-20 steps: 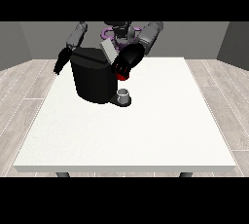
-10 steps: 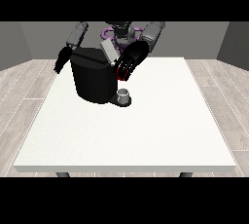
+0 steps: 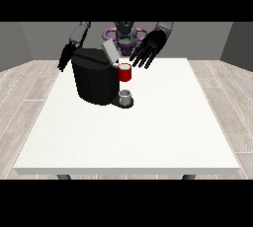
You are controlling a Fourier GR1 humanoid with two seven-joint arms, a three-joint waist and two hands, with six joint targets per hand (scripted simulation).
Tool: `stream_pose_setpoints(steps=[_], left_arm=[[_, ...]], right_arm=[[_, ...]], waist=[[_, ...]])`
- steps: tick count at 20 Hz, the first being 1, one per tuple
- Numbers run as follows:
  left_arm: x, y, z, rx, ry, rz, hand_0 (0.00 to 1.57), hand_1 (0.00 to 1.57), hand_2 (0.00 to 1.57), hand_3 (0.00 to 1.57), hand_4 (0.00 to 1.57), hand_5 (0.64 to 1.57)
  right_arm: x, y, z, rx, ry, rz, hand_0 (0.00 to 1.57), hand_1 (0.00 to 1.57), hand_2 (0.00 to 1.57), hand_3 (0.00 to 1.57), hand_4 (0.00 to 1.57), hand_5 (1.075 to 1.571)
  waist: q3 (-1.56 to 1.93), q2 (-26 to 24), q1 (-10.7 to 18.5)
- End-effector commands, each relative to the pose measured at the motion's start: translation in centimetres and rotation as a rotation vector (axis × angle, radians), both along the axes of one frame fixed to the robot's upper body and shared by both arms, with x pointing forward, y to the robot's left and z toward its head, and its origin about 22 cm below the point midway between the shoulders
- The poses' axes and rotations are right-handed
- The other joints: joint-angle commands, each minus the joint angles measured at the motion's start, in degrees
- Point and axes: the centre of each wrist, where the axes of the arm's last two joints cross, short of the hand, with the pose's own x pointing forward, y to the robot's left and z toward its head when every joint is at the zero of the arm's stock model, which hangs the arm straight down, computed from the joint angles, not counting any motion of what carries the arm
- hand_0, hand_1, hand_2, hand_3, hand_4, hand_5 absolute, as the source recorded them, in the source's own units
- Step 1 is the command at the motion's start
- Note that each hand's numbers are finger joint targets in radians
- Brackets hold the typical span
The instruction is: Insert the coffee pod into the coffee machine and close the lid
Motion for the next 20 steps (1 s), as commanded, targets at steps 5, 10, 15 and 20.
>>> stream_pose_setpoints(steps=[5,10,15,20], left_arm=[[-0.9,-3.0,-9.3,-0.441,0.159,-0.126,0.00,0.00,0.15,0.00,0.00,1.571],[-4.2,-2.4,-19.9,-0.923,0.347,-0.034,0.00,0.00,0.00,0.00,0.41,1.571],[-8.8,-2.5,-27.3,-1.015,0.467,0.032,0.00,0.00,0.00,0.00,0.42,1.571],[-11.5,-3.5,-30.6,-1.034,0.612,0.081,0.00,0.00,0.00,0.00,0.44,1.571]], right_arm=[[-3.5,-1.9,-5.5,0.020,0.137,-0.087,0.00,0.00,0.00,0.00,0.00,1.571],[-6.7,-3.4,-8.3,0.055,0.212,-0.146,0.00,0.00,0.00,0.00,0.00,1.571],[-7.0,-4.1,-7.4,0.072,0.165,-0.081,0.00,0.00,0.00,0.00,0.00,1.571],[-4.7,-3.0,-3.9,0.090,0.115,0.050,0.00,0.00,0.00,0.00,0.00,1.571]], waist=[[-0.13,-11.4,8.4],[-0.26,-19.1,12.8],[-0.05,-25.1,15.4],[-0.03,-30.6,19.5]])
